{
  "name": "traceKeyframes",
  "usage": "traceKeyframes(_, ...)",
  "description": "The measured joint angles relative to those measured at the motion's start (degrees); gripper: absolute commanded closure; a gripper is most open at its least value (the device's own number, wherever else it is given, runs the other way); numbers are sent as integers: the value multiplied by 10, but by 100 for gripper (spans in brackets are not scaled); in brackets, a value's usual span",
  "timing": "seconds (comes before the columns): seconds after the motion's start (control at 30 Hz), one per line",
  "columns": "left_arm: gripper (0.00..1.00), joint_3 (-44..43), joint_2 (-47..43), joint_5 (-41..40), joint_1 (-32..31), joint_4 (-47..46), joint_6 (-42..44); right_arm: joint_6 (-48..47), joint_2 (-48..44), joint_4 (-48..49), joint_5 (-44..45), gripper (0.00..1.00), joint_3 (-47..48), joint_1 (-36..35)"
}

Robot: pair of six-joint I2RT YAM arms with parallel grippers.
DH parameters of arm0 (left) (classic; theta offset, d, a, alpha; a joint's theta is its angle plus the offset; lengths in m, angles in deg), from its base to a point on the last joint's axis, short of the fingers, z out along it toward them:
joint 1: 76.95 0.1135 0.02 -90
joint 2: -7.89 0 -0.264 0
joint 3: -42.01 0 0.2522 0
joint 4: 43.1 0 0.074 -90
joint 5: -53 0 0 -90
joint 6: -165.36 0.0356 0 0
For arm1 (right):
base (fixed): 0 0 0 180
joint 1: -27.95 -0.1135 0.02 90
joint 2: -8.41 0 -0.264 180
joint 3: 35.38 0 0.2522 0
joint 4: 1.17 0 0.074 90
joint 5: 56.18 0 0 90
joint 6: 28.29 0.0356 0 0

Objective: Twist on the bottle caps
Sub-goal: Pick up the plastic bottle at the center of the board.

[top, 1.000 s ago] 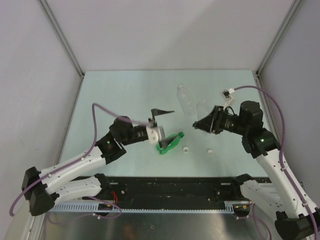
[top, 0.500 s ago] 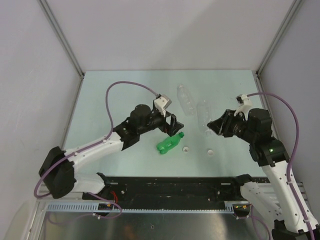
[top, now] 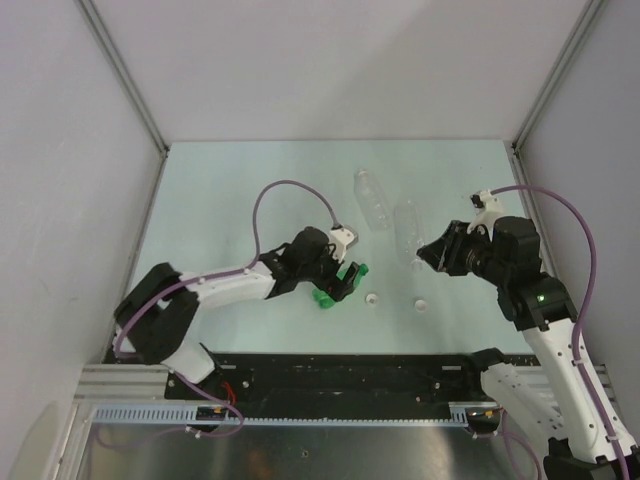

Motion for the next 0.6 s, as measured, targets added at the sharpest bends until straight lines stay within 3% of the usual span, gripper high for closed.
traceKeyframes(0.1, 12, -4, 58, -10, -3, 15, 9, 0, 0, 0, -8, 84, 0, 0)
traceKeyframes(0.23, 45, -16, 98, -25, -4, 24, 25, -5, 0, 0, -14, 84, 0, 0)
traceKeyframes(0.3, 56, -18, 101, -26, -4, 30, 26, -6, 0, 0, -14, 84, 0, 0)
traceKeyframes(0.43, 69, -23, 97, -35, -4, 34, 31, -8, 1, 1, -14, 84, -2, 0)
traceKeyframes(0.6, 69, -23, 66, -56, -3, 55, 56, -9, 6, 3, -17, 84, -4, 0)
